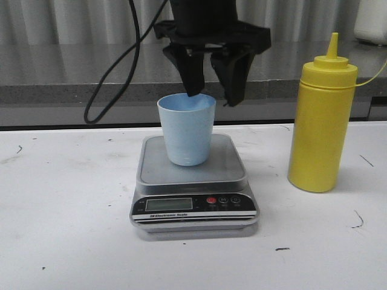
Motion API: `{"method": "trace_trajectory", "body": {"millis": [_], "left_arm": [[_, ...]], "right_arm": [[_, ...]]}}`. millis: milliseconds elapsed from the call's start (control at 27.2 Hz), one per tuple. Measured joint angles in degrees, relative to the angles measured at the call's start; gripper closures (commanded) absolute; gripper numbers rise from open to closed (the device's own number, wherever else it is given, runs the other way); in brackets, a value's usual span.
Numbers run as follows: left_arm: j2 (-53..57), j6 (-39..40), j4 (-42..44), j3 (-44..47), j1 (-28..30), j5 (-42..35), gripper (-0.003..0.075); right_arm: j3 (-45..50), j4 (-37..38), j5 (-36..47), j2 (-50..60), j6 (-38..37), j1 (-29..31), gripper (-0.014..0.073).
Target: Pour seasoning into cup on scale with both arms
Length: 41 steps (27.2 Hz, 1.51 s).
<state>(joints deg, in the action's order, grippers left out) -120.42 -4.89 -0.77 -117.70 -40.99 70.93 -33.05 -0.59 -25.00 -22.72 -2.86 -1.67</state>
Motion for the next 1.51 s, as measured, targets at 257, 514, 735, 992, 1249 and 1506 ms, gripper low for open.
{"method": "trace_trajectory", "body": {"millis": [257, 514, 735, 992, 1249, 1506], "left_arm": [[5.8, 0.3, 0.8, 1.9, 0.3, 0.2, 0.0316], [13.5, 0.4, 0.8, 10.1, 4.6, 0.3, 0.0563], [21.7, 0.6, 0.4, 20.4, 12.5, 0.3, 0.0739], [33.0, 1.5, -0.6, 33.8, 22.9, -2.5, 0.0740], [44.1, 1.9, -1.0, 45.2, 28.8, -8.7, 0.0740], [55.7, 2.0, -1.9, 56.2, 30.6, -18.0, 0.0740]], "right_arm": [[0.0, 0.0, 0.0, 0.0, 0.0, 0.0, -0.0038], [0.0, 0.0, 0.0, 0.0, 0.0, 0.0, -0.0038], [0.0, 0.0, 0.0, 0.0, 0.0, 0.0, -0.0038], [0.0, 0.0, 0.0, 0.0, 0.0, 0.0, -0.0038], [0.0, 0.0, 0.0, 0.0, 0.0, 0.0, -0.0038], [0.0, 0.0, 0.0, 0.0, 0.0, 0.0, -0.0038]]}}
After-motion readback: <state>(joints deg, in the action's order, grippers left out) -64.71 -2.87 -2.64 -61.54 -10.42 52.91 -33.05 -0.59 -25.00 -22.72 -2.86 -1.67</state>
